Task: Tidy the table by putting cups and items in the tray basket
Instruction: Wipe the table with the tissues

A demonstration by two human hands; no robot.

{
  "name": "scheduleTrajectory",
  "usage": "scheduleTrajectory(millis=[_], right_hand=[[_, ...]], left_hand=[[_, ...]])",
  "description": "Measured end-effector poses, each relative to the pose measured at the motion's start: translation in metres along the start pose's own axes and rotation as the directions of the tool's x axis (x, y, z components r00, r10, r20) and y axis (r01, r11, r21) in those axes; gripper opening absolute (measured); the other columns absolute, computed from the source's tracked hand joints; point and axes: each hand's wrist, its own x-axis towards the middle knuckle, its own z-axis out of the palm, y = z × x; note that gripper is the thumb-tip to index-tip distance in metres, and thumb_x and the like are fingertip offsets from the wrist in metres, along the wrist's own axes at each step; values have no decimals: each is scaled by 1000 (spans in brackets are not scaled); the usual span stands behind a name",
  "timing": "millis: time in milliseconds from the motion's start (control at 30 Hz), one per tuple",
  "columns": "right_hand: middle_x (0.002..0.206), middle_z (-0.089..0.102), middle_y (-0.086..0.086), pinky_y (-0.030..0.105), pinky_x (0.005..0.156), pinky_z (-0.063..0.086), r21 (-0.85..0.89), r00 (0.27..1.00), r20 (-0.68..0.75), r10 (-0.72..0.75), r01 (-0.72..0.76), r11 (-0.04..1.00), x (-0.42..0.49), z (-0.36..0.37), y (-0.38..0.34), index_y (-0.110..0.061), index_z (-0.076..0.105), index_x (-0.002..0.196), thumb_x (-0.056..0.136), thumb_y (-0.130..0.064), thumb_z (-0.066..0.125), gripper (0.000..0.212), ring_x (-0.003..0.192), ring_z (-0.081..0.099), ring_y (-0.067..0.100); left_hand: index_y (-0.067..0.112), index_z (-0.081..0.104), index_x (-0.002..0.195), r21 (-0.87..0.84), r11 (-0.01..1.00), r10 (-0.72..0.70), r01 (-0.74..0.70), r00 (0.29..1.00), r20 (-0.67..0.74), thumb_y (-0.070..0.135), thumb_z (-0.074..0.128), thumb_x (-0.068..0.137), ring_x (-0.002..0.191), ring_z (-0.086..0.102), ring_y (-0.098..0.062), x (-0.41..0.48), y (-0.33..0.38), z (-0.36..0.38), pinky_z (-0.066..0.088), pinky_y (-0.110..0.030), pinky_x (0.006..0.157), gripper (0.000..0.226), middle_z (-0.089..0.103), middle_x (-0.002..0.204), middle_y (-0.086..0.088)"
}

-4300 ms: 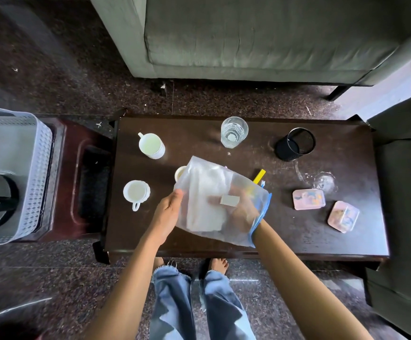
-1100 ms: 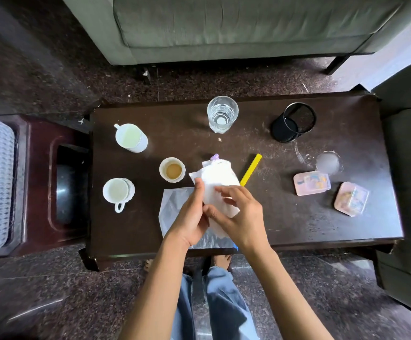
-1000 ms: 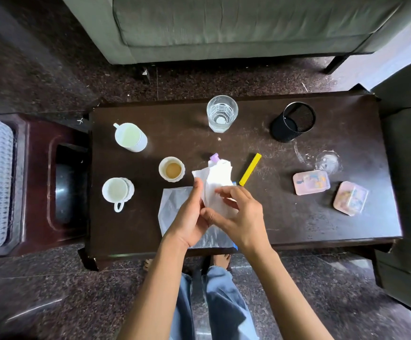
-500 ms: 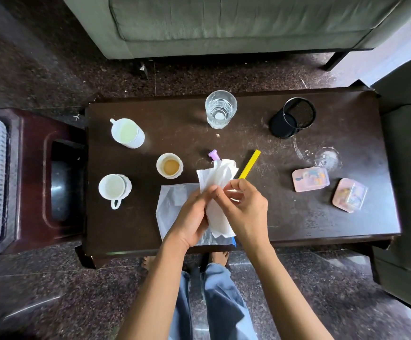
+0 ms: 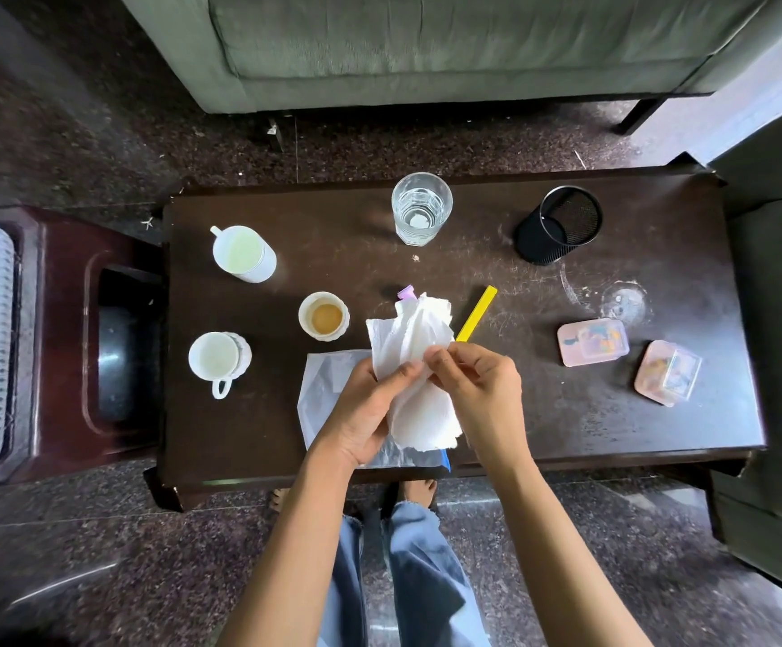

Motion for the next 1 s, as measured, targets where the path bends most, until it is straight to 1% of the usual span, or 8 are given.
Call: scheduleTrajectory(millis=[200, 333, 467, 600, 700, 833, 900, 1000], right_hand=[[72, 54, 32, 55, 65, 51, 134, 999, 18, 35, -37, 990, 5, -4, 2, 12, 53, 81, 87, -36, 60, 49, 67, 50, 22], [63, 49, 7, 25, 53, 37, 248, 995, 19, 99, -101, 963, 9, -19, -6, 0, 56, 73, 89, -27, 51, 31, 59, 42, 16], [58, 51, -6, 21, 49, 38, 282, 971, 35, 237, -237, 930, 20, -42, -8, -15, 47, 65, 96, -17, 46, 31, 53, 48, 10], [90, 68, 5, 34, 76, 49, 285, 936, 181, 301, -343, 895, 28, -52, 0, -3, 63, 97, 101, -35, 42, 38, 87, 63, 25], [116, 70, 3, 36, 90, 51, 344, 897, 327, 298, -407, 846, 25, -54, 1, -18, 65, 121, 93, -62, 36, 59, 108, 66, 19], [108, 72, 11, 36, 76, 56, 348, 938, 319, 134, -248, 904, 23, -55, 3, -10, 61, 118, 81, -15, 72, 38, 94, 69, 26], [106, 71, 14, 39, 77, 55, 361, 948, 307, 85, -198, 911, 23, -54, 0, -9, 62, 113, 76, -2, 74, 39, 91, 68, 28], [102, 71, 12, 40, 77, 57, 408, 953, 302, -3, -126, 904, 21, -53, -7, -12, 65, 109, 81, 1, 68, 30, 89, 68, 27]], left_hand=[[25, 63, 105, -40, 999, -25, 20, 992, -125, 30, 49, 96, 87, 68, -18, 2, 2, 1, 57, -42, 77, 17, 73, 91, 1], [23, 64, 109, -58, 998, -45, 34, 979, -201, 33, 51, 95, 101, 64, -25, 3, 4, -4, 53, -44, 84, 21, 70, 104, -4], [26, 63, 107, -66, 998, -32, 22, 988, -150, 32, 50, 95, 90, 71, -13, 1, 12, -14, 58, -32, 72, 19, 75, 94, 5], [26, 62, 109, -84, 996, -41, 34, 995, -88, 29, 49, 95, 89, 71, -12, -2, 15, -16, 58, -32, 72, 19, 74, 92, 6], [26, 61, 111, -97, 994, -61, 55, 996, -61, 29, 49, 94, 94, 71, -15, -2, 16, -15, 58, -34, 76, 21, 74, 96, 5], [29, 64, 104, -139, 988, -73, 67, 997, -37, 29, 49, 94, 93, 70, -15, -3, 16, -14, 58, -37, 80, 18, 74, 93, 5], [30, 66, 103, -166, 984, -70, 68, 998, -4, 37, 56, 88, 97, 69, -16, -4, 17, -14, 58, -37, 80, 19, 74, 96, 5], [35, 71, 103, -190, 979, -51, 72, 992, 112, 61, 79, 54, 97, 69, -14, -4, 18, -14, 58, -34, 75, 56, 73, 102, 4]])
